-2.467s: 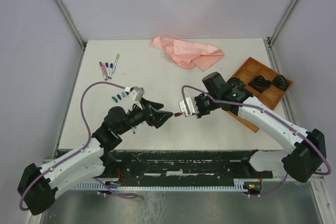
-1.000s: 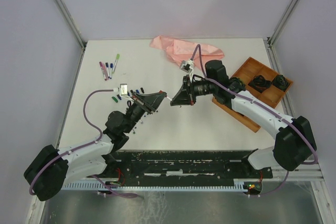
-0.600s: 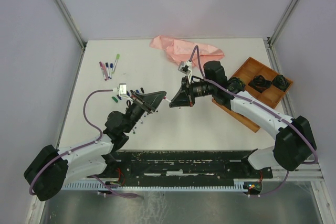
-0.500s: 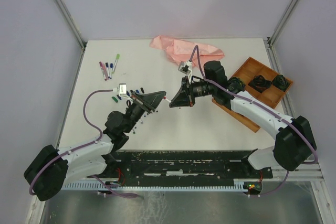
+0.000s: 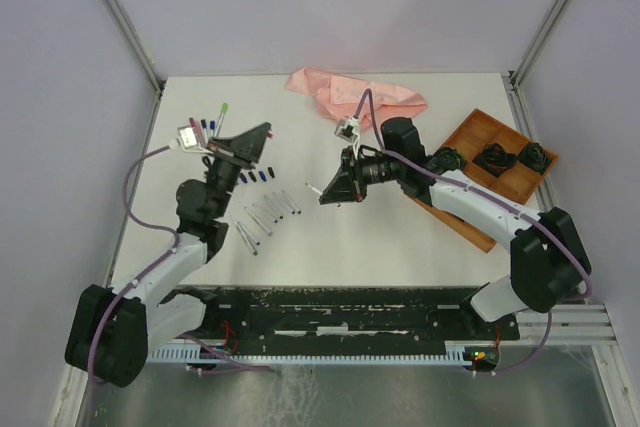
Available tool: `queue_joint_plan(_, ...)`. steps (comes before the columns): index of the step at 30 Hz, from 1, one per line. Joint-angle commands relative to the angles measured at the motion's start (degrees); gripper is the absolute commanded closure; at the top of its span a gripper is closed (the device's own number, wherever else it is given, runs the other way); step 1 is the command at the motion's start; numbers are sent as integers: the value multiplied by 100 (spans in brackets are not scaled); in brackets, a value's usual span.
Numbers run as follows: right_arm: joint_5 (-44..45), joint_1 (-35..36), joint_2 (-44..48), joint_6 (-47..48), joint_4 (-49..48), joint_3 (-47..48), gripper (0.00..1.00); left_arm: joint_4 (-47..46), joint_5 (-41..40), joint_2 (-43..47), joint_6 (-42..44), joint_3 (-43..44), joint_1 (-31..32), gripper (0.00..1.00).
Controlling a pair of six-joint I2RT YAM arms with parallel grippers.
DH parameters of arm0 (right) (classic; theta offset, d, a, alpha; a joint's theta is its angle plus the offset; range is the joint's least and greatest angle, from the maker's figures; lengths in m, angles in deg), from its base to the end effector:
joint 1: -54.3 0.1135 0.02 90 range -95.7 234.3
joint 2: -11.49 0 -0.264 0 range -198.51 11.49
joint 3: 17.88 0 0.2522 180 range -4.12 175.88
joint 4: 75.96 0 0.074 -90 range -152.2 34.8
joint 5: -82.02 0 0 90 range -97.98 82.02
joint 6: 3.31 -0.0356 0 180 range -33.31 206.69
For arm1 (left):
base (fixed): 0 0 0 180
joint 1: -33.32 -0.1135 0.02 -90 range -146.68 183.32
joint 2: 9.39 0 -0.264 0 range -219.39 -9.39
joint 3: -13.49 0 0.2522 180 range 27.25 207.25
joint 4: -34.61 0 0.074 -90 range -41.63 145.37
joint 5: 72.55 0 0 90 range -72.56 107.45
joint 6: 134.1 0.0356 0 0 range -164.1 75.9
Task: Open the pen caps
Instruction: Open the pen cap from the pen, then place the pen cap at the center of the board.
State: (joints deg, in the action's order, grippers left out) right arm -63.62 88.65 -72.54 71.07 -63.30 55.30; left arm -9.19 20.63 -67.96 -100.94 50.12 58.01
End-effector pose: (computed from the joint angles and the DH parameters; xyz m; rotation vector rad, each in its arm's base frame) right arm 0.2530 0.2085 0.2911 -1.0023 1.8502 1.5018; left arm 0.1972 -0.0928 0.2853 -0.3061 1.2535 -1.2718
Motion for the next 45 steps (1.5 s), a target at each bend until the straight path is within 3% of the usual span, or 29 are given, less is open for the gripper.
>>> queue_joint_plan(1, -230, 41, -263, -182, -51, -62, 100, -685, 210, -321, -567, 803, -964, 97)
queue_joint_plan(4, -199, 39, -343, -131, -11, -29, 100, -310, 334, -490, -438, 1101, -1185, 97)
queue_joint_plan(14, 659, -177, -15, 1288, 1405, 413, 100, 3235, 658, -1584, 870, 1842, -1186, 97)
queue_joint_plan(18, 668, -281, 13, 1297, 1372, 376, 100, 4861, 20, -2572, 1122, 2688, -1049, 97)
queue_joint_plan(24, 660, -324, -66, 1328, 1413, 396, 100, 6621, -1893, -3700, 1599, 3999, -331, 97)
queue_joint_plan(30, 627, -348, -163, 1355, 1502, 445, 100, 7563, -2647, -4760, 1852, 5049, 22, 97)
queue_joint_plan(45, 536, -425, -297, 1390, 1666, 540, 100, 7986, -3119, -5742, 2210, 5797, 148, 96)
